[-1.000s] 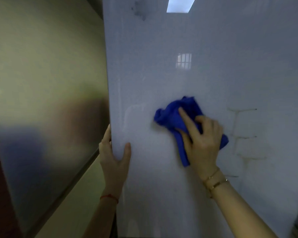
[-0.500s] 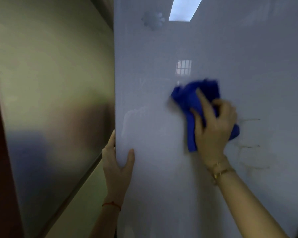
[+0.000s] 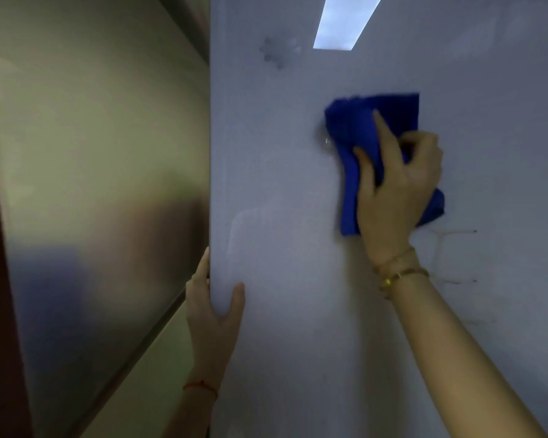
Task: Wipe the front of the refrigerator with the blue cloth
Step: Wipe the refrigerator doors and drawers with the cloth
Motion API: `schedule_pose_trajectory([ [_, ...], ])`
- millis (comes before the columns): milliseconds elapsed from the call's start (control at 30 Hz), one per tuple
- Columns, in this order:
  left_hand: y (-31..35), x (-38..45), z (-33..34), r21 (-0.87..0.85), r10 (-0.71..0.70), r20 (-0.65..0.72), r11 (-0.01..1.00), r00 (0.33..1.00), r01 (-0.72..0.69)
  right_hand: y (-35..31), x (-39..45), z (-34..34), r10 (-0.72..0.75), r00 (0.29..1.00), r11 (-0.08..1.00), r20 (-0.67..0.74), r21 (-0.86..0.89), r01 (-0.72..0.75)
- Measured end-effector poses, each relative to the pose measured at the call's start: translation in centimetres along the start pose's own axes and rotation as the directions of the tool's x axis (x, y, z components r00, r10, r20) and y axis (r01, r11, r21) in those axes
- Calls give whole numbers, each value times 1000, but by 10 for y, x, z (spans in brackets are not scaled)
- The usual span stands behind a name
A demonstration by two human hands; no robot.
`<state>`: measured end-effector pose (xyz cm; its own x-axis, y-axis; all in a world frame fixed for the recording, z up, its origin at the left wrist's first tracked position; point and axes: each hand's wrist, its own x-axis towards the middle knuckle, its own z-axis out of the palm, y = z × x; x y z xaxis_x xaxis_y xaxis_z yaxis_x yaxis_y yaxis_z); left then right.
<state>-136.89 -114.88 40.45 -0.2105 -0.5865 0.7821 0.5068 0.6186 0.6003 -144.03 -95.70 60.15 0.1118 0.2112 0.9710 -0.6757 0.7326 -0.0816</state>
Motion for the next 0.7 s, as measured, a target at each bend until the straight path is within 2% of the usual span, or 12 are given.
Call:
schedule_pose_trajectory([
  [33, 0, 0, 0, -1, -7, -1, 1000, 1000, 7, -12, 9, 8, 9, 1000, 1000, -10, -11, -9],
  [100, -1, 1, 0, 5, -11, -2, 1000, 1000, 12, -35, -9, 18, -134, 991, 991, 22, 10, 134],
  [200, 1, 2, 0, 8, -21, 4, 1000, 1000, 21, -40, -83, 3, -445, 882, 895, 155, 74, 439],
  [267, 2, 2, 0, 6, -19, 10, 1000, 1000, 19, -20, -98, -13, -492, 846, 870, 207, 77, 487],
  [333, 2, 2, -1, 14, -2, 6, 1000, 1000, 2, -2, -70, -15, -392, 905, 919, 166, 41, 391],
  [400, 1, 1, 1, 12, 0, 6, 1000, 1000, 0, 2, -22, -3, -183, 981, 983, 58, -9, 184],
  [467, -1, 0, 1, 7, 5, 2, 1000, 1000, -5, -12, 16, 12, -36, 999, 999, -4, -28, 36],
  [500, -1, 0, 1, 6, 4, -1, 1000, 1000, -4, -24, 19, 19, -43, 999, 999, -11, -33, 42],
  [567, -1, 1, 1, 3, 1, -1, 1000, 1000, -1, -45, -6, 25, -210, 977, 978, 31, 9, 210],
  [633, 0, 2, 0, -7, -11, 10, 1000, 1000, 11, -49, -51, 16, -440, 887, 898, 136, 71, 435],
  [700, 1, 1, 0, -26, -23, 17, 999, 1000, 23, -32, -72, -1, -526, 824, 850, 210, 103, 516],
])
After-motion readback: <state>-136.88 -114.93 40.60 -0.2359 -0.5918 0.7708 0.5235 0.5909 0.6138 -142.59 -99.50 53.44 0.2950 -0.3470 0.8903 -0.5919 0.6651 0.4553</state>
